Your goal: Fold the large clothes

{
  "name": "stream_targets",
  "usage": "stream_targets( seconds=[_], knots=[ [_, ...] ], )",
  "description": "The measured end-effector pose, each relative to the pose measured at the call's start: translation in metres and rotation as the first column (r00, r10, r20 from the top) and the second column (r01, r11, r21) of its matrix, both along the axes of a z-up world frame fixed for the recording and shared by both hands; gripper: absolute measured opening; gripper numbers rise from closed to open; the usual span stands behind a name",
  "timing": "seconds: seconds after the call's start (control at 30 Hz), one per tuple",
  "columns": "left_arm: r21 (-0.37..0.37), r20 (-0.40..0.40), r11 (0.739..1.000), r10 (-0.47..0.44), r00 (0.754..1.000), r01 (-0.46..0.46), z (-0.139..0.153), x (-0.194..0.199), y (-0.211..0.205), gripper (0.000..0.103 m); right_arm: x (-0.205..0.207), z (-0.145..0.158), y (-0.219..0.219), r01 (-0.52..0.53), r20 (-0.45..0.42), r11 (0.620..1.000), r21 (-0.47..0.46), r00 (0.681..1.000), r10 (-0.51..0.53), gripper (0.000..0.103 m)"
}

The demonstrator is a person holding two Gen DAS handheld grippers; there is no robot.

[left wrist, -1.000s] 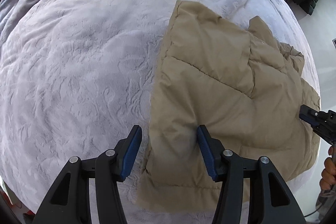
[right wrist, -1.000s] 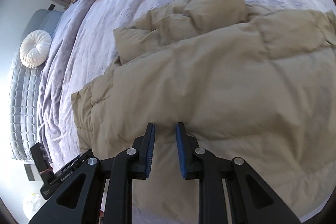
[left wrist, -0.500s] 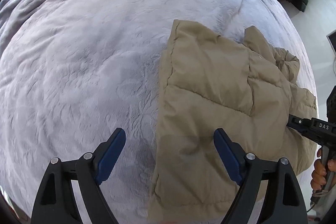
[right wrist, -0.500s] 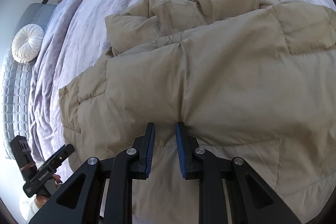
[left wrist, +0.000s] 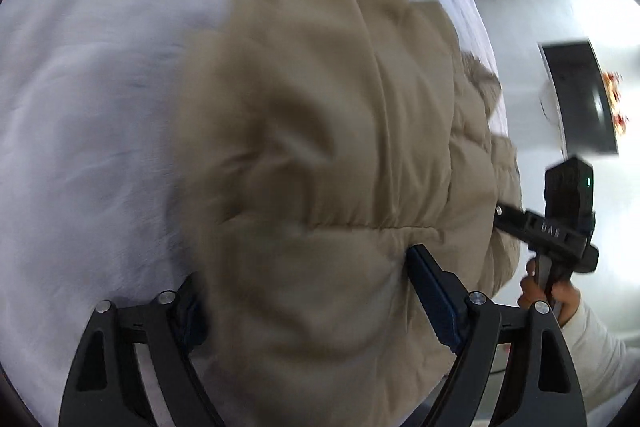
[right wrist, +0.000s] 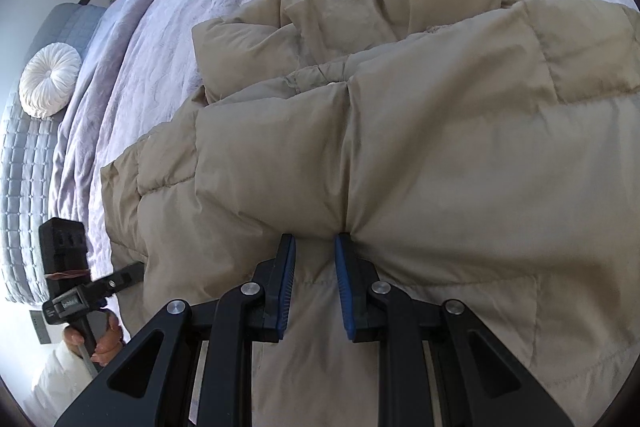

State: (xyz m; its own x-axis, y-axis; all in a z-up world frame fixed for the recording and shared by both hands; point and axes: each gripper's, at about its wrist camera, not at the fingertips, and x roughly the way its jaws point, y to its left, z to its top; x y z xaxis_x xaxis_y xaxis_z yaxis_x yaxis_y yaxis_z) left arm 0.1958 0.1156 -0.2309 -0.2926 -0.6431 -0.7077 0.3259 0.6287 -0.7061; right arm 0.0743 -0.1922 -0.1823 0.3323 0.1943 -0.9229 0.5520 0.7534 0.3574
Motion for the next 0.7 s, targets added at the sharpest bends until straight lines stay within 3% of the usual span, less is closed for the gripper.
stream_targets(
  seconds=[0.1, 0.13, 0.17, 0.27, 0.37, 0.43, 0.6, 0.7],
  knots=[
    [-0.022, -0.038, 0.999, -0.034, 0.999, 0.033, -0.005, 0.000, -0.014, 0.086, 0.004, -0.004, -0.001, -0.006, -0.001, 1.000, -0.001, 1.000, 0.006, 0.022],
    [-0.025, -0.041, 0.999, -0.049, 0.998, 0.048, -0.004, -0.002, -0.017, 0.073, 0.006, -0.006, -0.001, -0.005, -0.002, 1.000, 0.001, 1.000, 0.005, 0.022],
    [-0.038, -0.049, 0.997, -0.068, 0.996, 0.067, 0.000, -0.005, -0.019, 0.052, 0.006, -0.008, -0.001, -0.002, -0.002, 1.000, 0.005, 1.000, 0.002, 0.022],
    [-0.084, -0.067, 0.993, -0.090, 0.994, 0.084, 0.019, -0.012, -0.019, 0.028, 0.007, -0.015, -0.006, 0.017, -0.002, 0.999, 0.038, 1.000, -0.017, 0.022],
    [-0.189, -0.092, 0.977, -0.114, 0.989, 0.095, 0.057, -0.023, -0.024, 0.026, 0.007, -0.022, -0.012, 0.032, 0.000, 0.997, 0.070, 0.999, -0.032, 0.020],
    [-0.212, -0.064, 0.970, -0.134, 0.989, 0.118, 0.080, -0.034, -0.034, 0.026, 0.007, -0.026, -0.014, 0.034, 0.000, 0.996, 0.084, 0.999, -0.034, 0.020],
    [-0.176, 0.011, 0.973, -0.150, 0.989, 0.150, 0.111, -0.063, -0.067, 0.026, 0.004, -0.027, -0.021, 0.073, -0.011, 0.990, 0.120, 0.997, -0.072, 0.019],
    [-0.160, 0.019, 0.979, -0.122, 0.992, 0.124, 0.115, -0.069, -0.065, 0.026, -0.005, -0.005, -0.025, 0.110, 0.027, 0.988, 0.111, 0.993, -0.114, 0.020]
  ],
)
